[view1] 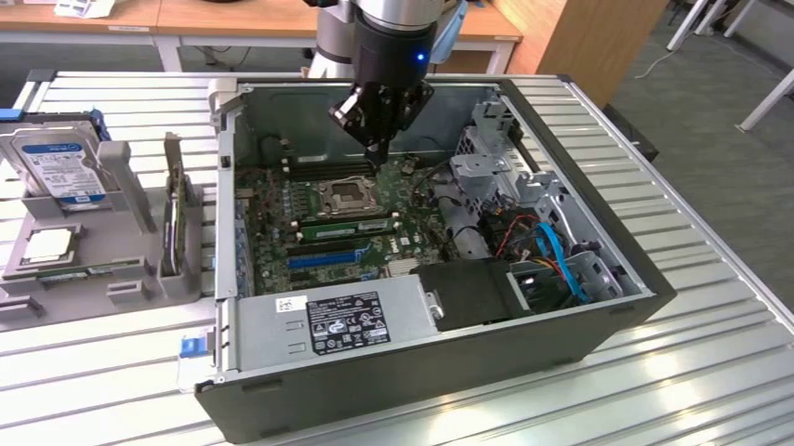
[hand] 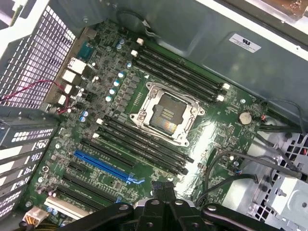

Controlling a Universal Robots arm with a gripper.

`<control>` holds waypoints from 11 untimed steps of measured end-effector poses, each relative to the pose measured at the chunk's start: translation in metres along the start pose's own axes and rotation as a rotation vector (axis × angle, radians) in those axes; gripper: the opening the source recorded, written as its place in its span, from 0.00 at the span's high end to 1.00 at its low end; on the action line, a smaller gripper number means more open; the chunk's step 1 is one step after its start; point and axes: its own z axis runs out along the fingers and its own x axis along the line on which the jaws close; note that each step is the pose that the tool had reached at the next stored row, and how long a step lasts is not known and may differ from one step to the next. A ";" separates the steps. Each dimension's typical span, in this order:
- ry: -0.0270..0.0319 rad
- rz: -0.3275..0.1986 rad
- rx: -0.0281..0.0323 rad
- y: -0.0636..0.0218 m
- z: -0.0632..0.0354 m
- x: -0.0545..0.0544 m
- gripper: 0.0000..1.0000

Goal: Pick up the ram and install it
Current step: 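Press down the ram until it locks into place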

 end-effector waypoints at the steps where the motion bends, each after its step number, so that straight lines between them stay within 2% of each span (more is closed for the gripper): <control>1: 0.0000 0.000 0.0000 0.0000 0.0000 0.000 0.90; 4: 0.0001 0.000 -0.0001 0.0000 0.0000 0.000 0.90; 5: 0.0028 0.001 -0.0016 -0.0002 0.0001 -0.001 0.90; 7: 0.0140 0.002 -0.0066 -0.0011 0.0000 -0.002 0.90; 9: 0.0226 0.003 -0.0106 -0.0017 0.0000 -0.003 0.90; 11: 0.0236 0.003 -0.0109 -0.0017 0.0000 -0.004 0.90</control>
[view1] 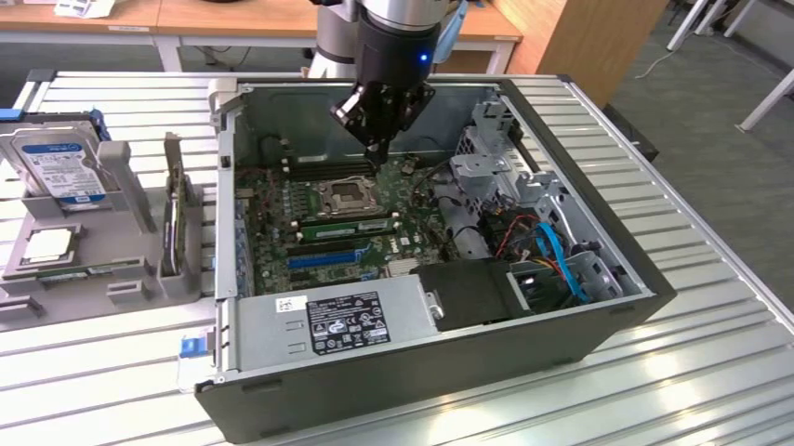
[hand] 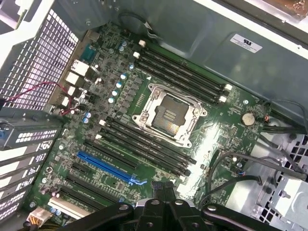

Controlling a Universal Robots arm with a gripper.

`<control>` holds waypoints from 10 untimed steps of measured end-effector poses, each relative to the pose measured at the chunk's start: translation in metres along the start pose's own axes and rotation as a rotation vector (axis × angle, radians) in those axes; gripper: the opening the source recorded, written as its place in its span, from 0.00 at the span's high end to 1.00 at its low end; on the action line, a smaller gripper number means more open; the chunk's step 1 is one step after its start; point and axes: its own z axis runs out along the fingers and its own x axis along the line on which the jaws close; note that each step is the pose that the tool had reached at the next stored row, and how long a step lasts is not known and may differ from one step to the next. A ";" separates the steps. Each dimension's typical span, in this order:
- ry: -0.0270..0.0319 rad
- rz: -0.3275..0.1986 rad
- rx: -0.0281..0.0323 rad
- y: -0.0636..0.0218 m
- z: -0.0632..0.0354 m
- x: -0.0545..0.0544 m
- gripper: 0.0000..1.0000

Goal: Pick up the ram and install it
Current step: 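Press down the ram until it locks into place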

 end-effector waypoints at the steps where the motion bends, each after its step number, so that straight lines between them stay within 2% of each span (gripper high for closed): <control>1: 0.0000 0.000 -0.0001 0.0000 0.0000 0.000 0.90; 5: -0.0009 0.023 0.0002 0.0000 0.0002 0.000 0.90; 10: -0.0045 0.109 0.0012 0.0000 0.0007 0.000 0.90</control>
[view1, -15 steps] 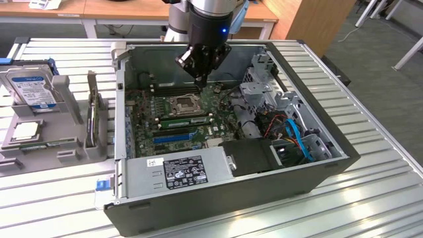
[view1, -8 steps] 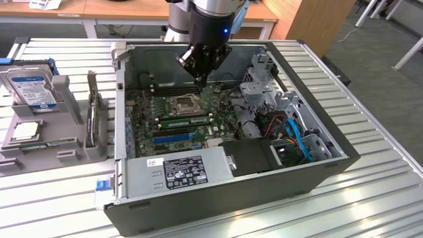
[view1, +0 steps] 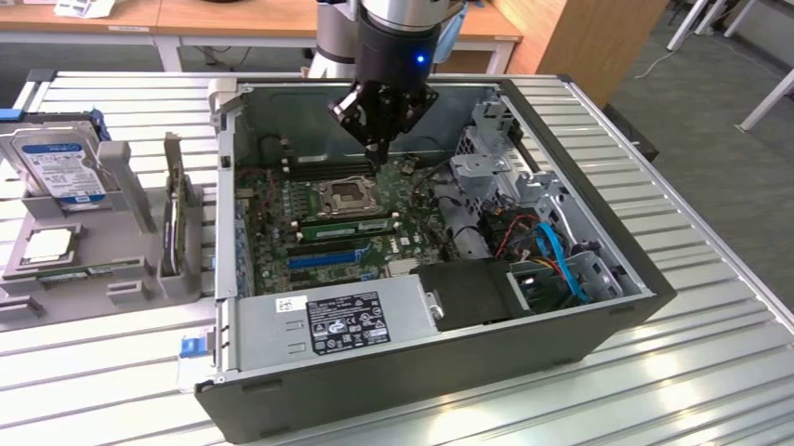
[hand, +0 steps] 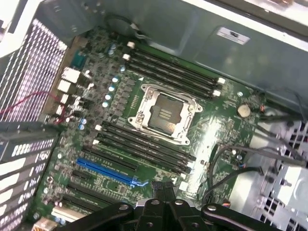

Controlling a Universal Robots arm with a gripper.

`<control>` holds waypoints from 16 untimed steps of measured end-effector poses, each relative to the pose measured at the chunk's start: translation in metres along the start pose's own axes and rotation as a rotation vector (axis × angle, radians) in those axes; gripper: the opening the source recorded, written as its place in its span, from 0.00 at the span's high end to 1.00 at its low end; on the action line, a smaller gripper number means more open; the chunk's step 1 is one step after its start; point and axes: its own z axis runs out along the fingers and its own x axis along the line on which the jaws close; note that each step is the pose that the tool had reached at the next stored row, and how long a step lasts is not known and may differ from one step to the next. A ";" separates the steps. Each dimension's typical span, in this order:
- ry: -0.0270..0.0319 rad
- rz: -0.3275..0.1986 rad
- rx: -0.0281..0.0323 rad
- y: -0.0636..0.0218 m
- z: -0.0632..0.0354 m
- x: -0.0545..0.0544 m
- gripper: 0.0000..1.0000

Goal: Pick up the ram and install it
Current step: 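Press down the ram until it locks into place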

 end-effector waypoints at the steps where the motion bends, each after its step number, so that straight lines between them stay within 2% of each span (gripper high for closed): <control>1: -0.0008 0.018 0.0002 0.0000 0.0001 0.000 0.90; 11: -0.0081 0.195 0.0022 0.0000 0.0008 0.000 0.90; 16: -0.0085 0.203 0.0023 0.0001 0.0008 0.000 0.90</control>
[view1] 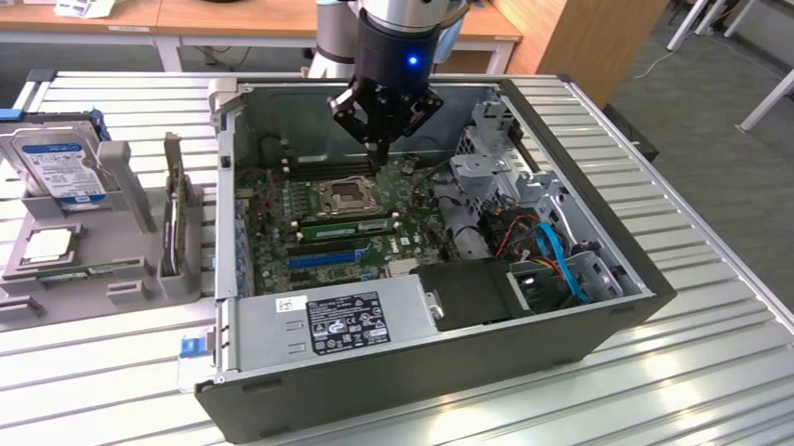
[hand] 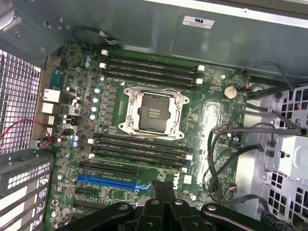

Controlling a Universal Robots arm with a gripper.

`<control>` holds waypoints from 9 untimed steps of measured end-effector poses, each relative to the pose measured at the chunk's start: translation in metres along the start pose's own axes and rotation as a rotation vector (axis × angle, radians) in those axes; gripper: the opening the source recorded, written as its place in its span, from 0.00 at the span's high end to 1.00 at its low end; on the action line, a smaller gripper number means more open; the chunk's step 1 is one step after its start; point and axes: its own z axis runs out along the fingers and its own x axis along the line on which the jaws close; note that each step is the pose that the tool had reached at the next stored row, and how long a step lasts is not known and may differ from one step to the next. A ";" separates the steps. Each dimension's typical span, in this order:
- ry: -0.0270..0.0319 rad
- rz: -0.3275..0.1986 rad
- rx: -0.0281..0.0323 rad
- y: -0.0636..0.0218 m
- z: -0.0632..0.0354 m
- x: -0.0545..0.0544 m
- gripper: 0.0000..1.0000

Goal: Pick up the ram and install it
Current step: 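Press down the ram until it locks into place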

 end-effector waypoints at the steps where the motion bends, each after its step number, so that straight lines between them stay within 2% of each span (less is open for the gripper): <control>1: -0.0004 0.000 -0.0004 0.0002 0.0001 0.001 0.90; 6: -0.0013 0.003 -0.0003 0.0017 0.0000 0.013 0.90; 9: -0.0012 0.004 -0.0002 0.0017 -0.0001 0.013 0.90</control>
